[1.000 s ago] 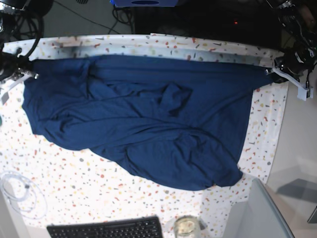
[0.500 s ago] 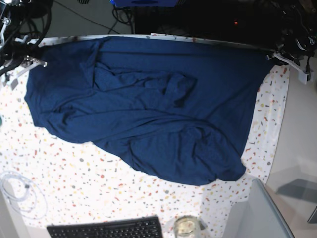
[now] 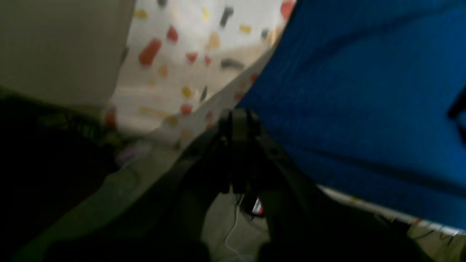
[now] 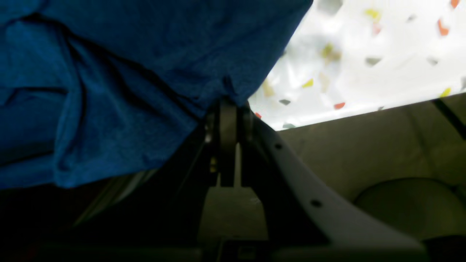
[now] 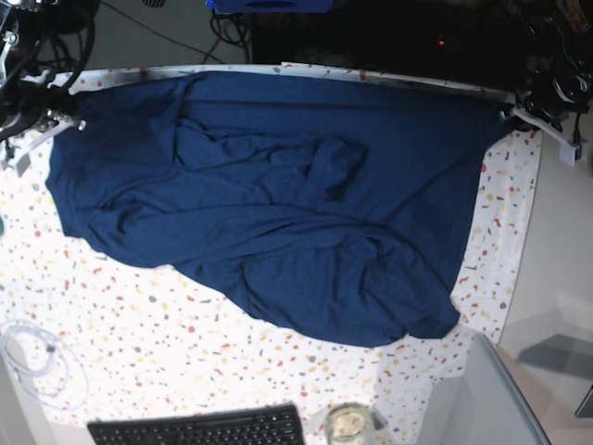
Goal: Layout the t-shirt on the table in an organized manner, then fold the t-shirt properly
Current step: 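Hold both corners taut and drag the shirt edge toward the robot, then lower the held corners with both grippers and lay the edge down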
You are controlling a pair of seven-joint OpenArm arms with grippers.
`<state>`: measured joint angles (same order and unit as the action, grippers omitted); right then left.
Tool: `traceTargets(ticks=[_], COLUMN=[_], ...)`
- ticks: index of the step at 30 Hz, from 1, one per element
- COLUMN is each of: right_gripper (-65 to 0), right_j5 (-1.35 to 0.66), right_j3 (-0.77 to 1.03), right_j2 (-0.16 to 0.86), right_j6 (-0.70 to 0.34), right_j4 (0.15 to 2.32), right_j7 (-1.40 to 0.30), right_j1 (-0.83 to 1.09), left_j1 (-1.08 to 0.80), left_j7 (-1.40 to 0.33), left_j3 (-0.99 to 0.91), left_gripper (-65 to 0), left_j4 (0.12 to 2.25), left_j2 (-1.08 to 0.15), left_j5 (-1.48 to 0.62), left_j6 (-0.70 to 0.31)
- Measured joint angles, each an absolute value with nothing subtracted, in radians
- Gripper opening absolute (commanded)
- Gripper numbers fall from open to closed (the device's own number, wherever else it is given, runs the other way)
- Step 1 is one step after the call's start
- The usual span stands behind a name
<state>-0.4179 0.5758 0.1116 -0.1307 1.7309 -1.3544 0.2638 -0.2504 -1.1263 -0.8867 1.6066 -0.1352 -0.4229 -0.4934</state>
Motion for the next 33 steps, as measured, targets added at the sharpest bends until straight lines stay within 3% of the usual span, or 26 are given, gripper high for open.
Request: traceTargets(ticks=[9,24,33], right_gripper=[-64.7,-64.8,-64.8], right_j5=[-0.418,-0.415,-0.411], right_j3=[0.573,0.571,0.571], right_j2=[0.112,0.135,0.143], right_j6=[-0.131,-0.13,-0.069], right_j4=[1.723,1.504,1.475], right_j7=[-1.354,-1.336,-1.271], right_j1=[0.173,0.03,0.014], left_j1=[-0.164,-0.069,-0.023], left_j7=[-1.127,-1.123,-1.115], left_j3=[-0.883,-0.812,-0.785], left_gripper=[-65.0,-65.0,-65.0], left_j4=[1.589,1.465,1.42], left_j2=[-0.134,-0.141,-0.141], left_j5=[-0.419,-0.41,-0.416], left_j6=[-0.485,-0.456,-0.422])
